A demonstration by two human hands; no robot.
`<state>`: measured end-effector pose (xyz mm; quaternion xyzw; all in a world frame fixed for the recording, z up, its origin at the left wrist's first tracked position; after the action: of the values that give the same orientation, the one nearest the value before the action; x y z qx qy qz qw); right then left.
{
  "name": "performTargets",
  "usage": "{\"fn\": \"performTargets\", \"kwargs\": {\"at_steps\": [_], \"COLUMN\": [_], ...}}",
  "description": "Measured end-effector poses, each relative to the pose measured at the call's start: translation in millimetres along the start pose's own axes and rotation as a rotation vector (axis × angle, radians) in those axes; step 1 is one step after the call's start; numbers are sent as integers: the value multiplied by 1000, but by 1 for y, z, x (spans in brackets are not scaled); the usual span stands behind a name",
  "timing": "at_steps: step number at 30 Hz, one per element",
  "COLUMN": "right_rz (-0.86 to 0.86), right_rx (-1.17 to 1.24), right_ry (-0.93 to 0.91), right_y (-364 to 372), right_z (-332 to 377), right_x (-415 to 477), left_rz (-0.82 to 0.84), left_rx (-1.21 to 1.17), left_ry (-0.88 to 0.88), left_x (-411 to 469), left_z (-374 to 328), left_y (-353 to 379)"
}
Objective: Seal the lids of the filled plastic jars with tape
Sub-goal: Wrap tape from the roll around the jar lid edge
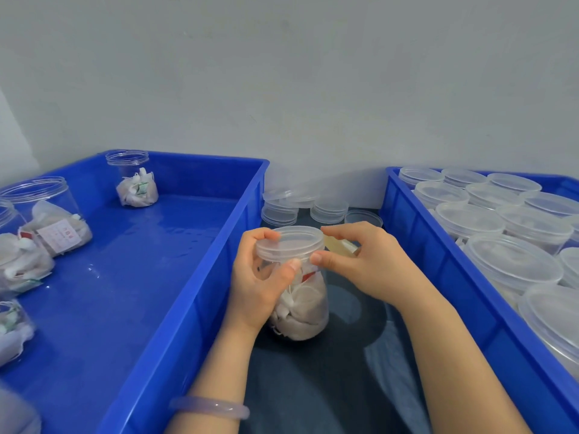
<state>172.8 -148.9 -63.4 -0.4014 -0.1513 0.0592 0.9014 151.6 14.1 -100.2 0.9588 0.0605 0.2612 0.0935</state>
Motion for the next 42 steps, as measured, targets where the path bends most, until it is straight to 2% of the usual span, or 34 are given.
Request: {"fn": "performTargets", "kwargs": {"at_steps": [3, 6, 9, 14, 19, 23, 28, 31, 33, 38, 42], "right_rz": [-10, 51, 144, 122, 300, 279, 188, 113, 137, 364, 241], "right_rx": [-10, -26, 100, 72, 330, 291, 285, 213, 155, 194, 113], "right_ry": [-32, -44, -8, -11, 21, 16, 47, 30, 14, -56, 31], "right_y": [1, 5, 4, -7, 10, 14, 6, 4, 9, 16, 0], "right_z": [7, 10, 2, -6, -8, -8, -8, -3, -1, 14, -1], "right_x": [1, 0, -5, -7, -15, -11, -11, -7, -4, -14, -12], "left_rz": [-31, -94, -87, 11, 148, 129, 8, 5, -32, -80, -43], "left_rx": [-6, 22, 16, -56, -85, -121, 41, 134, 126, 52, 12], "left_ry": [-59, -81, -64, -134, -252, -295, -241, -244, -240, -249, -246], "left_x": [0, -1, -2, -4, -8, -6, -2, -3, -3, -3, -3], "left_z": [4, 6, 4, 6, 12, 17, 16, 17, 18, 25, 26], "left_y": [2, -3, -5, 5, 15, 12, 3, 7, 6, -2, -1]}}
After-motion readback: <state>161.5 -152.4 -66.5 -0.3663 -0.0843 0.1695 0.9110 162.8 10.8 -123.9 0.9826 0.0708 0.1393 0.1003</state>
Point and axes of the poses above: each hand's wrist, its own x-axis towards the middle knuckle, its own y-axis out of the palm, z = x × y, the point moved 9 cm from there along x, towards the middle knuckle, and after that the axes turned 6 degrees about -x, right-handed, at the moved point
